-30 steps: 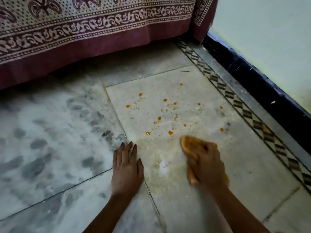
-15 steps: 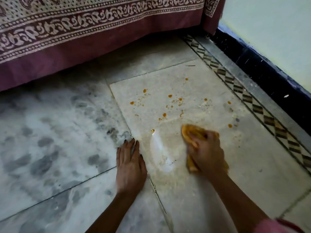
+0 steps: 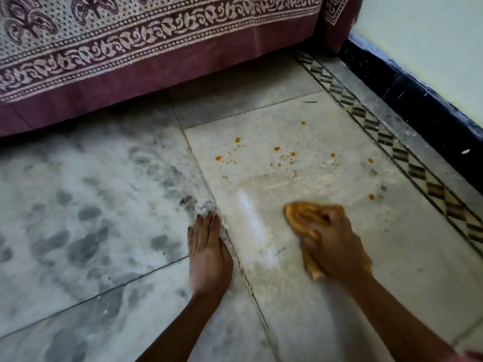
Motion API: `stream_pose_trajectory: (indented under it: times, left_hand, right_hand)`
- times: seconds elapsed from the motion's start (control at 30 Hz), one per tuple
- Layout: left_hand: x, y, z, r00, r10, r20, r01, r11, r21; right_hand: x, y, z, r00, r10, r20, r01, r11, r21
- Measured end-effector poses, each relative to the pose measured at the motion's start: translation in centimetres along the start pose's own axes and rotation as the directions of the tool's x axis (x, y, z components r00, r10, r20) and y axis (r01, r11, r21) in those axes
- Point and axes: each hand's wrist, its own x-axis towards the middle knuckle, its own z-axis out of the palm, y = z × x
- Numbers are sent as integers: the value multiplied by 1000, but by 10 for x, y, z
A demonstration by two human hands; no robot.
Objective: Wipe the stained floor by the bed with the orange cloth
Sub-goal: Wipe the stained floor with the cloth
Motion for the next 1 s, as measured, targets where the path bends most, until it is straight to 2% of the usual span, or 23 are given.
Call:
stream_pose_trajectory:
  times: [0.07,0.13,0.27,0.33,0.4,0.47,0.53,0.6,0.67,0.73,0.77,0.87,0.93,1.0]
  left_hand:
    - [0,0,0,1000,20,6,-20,1000,-8]
    - [1,1,0,999,44,11,-44,999,-23]
    - [1,0,-2,1000,16,13,-15,998,-61]
    - [1,0,-5,1000,23,18,-22,997,-68]
    - [2,0,-6,999,45,24,-43,997,-62]
    - [1,-1,-5,998,50,27,-49,997,-53]
    - [0,0,-3,997,61,55,-58,997,-49]
    - [0,1,-3,995,65,75,-63,997,-36]
    - [0,1,-3,994,71,82,-69,997,-27]
    - [0,1,-4,993,81,90,-78,996,-31]
    - [0,0,-4,992,81,99,-77,996,-41]
    - [0,-1,-6,994,55,90,-47,995,-83]
    - [-1,4,-11,994,16,105,-3,993,-116]
    - [1,14,-13,987,19,157,-8,998,-67]
  right_hand:
    - [43,-23,5,998,68,16,-67,996,-53]
    - [67,-61,9,997,61,39,-59,996,-67]
    - [26,-107,16,983,-161,83,160,987,18]
    - [-19,-93,8,946,-296,129,285,954,93]
    - [-58,-54,3,920,-349,176,329,935,131]
    - [-74,-9,-1,947,-273,168,268,962,52]
    - [-58,16,-8,989,-55,136,57,998,-13]
    - [-21,6,-12,978,180,102,-177,983,-38]
    - [9,-28,-11,959,270,87,-265,962,-67]
    - [18,-65,-8,980,150,129,-140,987,-83]
    - [13,-77,-7,976,73,203,-60,996,-66]
    - [-15,-83,-17,886,-155,436,202,977,-62]
    - [-20,-70,-44,831,-221,511,319,941,-112]
    - [-15,-50,-77,838,-238,492,358,919,-166]
